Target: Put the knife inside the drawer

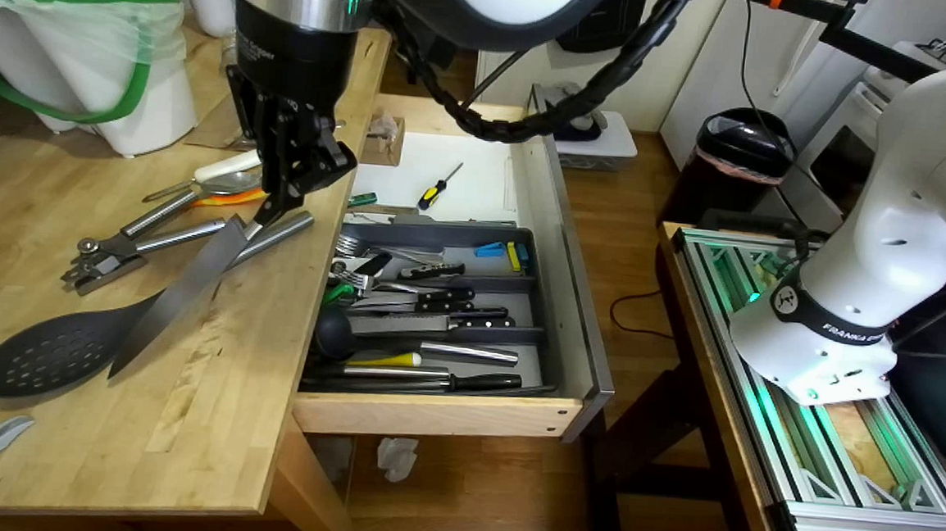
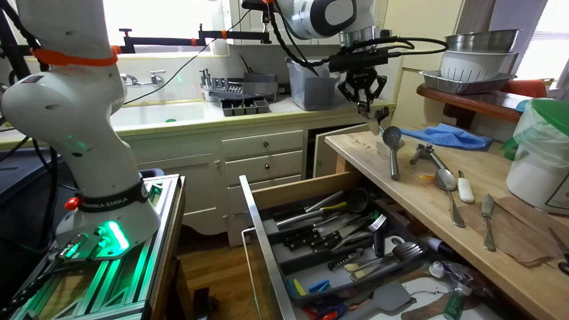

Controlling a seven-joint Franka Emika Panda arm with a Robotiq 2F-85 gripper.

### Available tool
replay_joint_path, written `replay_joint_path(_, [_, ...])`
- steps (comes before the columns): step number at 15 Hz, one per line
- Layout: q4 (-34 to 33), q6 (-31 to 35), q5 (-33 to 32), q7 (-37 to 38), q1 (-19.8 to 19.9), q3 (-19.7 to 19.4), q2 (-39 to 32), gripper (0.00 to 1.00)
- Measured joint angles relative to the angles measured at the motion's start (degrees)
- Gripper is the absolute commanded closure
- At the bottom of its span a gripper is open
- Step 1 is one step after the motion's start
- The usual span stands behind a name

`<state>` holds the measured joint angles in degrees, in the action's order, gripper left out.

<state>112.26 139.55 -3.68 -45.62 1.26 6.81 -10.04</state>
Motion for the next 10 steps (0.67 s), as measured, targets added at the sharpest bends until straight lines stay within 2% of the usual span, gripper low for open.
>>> replay_joint_path(5, [7.46,3.02,-1.31,5.26,-0.39,-0.76,6.31,0.94])
replay_joint_path(10, [17.37,5.29,-5.78,15.15,-0.74,-1.51,15.39,0.94])
